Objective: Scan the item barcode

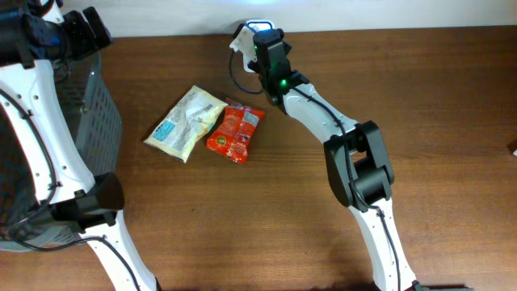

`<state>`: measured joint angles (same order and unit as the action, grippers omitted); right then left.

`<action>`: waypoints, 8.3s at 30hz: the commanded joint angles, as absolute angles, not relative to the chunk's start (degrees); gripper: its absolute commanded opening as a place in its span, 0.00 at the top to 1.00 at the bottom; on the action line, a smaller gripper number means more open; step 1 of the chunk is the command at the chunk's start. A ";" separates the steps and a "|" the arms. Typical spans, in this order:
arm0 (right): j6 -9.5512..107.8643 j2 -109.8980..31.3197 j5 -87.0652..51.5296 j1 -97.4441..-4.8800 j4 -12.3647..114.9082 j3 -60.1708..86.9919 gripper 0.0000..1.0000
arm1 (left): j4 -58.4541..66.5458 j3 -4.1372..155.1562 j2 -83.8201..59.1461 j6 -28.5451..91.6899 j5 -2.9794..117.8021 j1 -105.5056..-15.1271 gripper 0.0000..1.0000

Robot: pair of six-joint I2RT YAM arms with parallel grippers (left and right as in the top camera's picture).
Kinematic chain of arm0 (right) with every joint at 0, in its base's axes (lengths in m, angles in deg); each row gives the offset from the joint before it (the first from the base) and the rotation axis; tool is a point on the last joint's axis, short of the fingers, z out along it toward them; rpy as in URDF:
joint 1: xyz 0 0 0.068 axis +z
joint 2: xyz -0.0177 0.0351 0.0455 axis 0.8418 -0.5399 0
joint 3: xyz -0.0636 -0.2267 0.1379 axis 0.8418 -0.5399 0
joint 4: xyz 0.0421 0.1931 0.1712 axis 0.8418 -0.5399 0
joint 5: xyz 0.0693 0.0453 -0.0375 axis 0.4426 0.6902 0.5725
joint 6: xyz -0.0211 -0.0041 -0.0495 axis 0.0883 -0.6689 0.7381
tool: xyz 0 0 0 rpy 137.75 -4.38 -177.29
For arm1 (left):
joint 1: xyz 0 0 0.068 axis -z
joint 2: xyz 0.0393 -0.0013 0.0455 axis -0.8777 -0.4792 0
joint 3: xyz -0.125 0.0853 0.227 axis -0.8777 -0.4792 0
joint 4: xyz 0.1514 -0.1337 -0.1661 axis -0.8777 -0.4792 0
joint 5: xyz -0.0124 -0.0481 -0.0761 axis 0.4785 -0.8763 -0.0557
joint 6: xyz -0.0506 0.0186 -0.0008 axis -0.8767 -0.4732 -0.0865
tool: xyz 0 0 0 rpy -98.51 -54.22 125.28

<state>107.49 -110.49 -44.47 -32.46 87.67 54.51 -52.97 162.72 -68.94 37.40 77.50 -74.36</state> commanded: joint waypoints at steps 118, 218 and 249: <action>41.48 -80.65 -44.51 -19.46 31.61 11.04 0.96 | -52.92 163.05 -68.70 38.07 76.89 -74.56 0.01; 45.44 -74.16 -12.14 -39.63 33.01 26.27 0.01 | -52.92 163.05 -68.70 38.07 76.89 -74.56 0.01; 45.66 -73.18 -20.12 -76.90 16.11 36.72 0.01 | -53.19 112.67 -59.60 30.32 81.72 -43.67 0.16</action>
<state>45.38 -73.46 -19.59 -76.70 16.16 36.26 -56.64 118.35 -60.26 33.29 82.52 -41.16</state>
